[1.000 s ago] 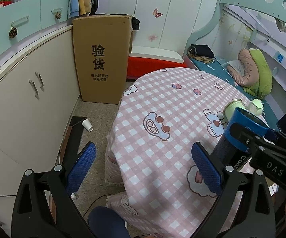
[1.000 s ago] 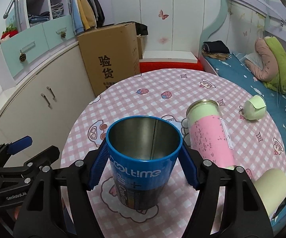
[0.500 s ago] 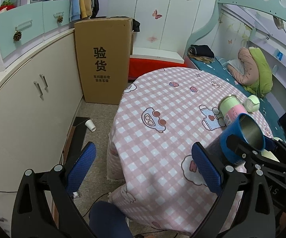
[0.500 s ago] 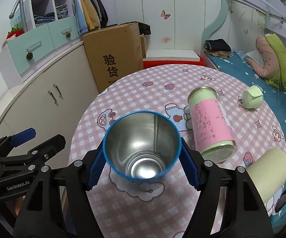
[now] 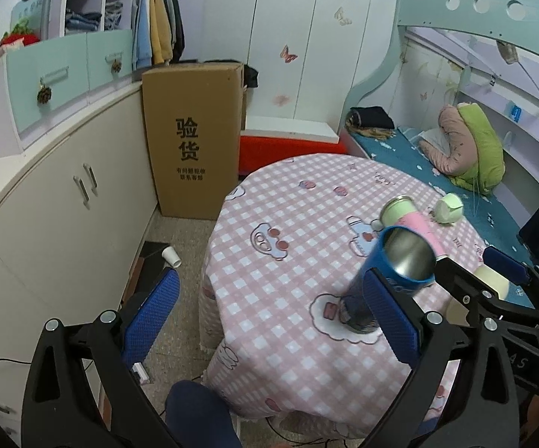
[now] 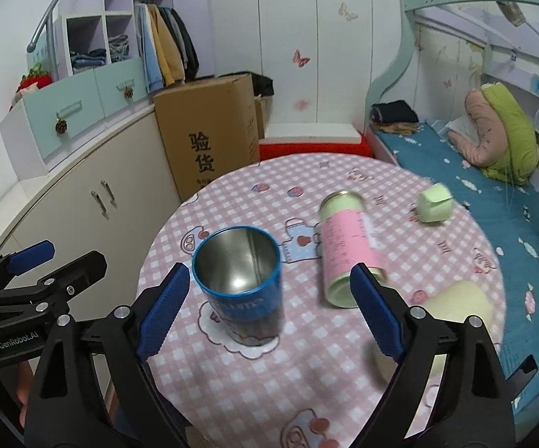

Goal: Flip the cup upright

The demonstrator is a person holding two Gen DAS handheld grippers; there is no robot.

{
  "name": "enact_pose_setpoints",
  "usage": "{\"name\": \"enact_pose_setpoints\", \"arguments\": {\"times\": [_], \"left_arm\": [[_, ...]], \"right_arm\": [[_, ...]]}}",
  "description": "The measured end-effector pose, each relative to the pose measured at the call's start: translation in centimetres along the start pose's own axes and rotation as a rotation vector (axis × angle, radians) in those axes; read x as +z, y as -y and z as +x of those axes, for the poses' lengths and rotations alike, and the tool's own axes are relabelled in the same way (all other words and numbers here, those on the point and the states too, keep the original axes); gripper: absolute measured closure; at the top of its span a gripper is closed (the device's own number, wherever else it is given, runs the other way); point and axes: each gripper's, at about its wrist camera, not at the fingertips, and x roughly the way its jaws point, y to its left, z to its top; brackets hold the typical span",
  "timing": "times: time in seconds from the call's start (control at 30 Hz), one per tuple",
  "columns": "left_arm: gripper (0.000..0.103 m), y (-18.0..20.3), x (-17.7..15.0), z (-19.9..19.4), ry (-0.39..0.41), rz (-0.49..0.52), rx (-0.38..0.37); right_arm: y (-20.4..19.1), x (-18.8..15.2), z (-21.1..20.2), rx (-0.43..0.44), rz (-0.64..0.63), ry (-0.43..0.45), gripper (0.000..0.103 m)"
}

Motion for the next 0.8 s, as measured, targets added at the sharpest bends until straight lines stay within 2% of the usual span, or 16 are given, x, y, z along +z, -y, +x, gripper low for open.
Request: {"name": "enact_pose_setpoints", "arguments": {"times": [0.5,0.8], "left_arm": [[0.008,6.1,-0.4,-8.2,0.163,0.067,-0.018],[0.008,8.7,-0.6,-12.9,0.276,0.097,-0.029]], "right_arm": [[4.4,-0.2,-11.2,-0.041,0.019,0.176,0.011],[5.1,-0.4,-16.9,-0.052,0.003,0.286,0.009]]}}
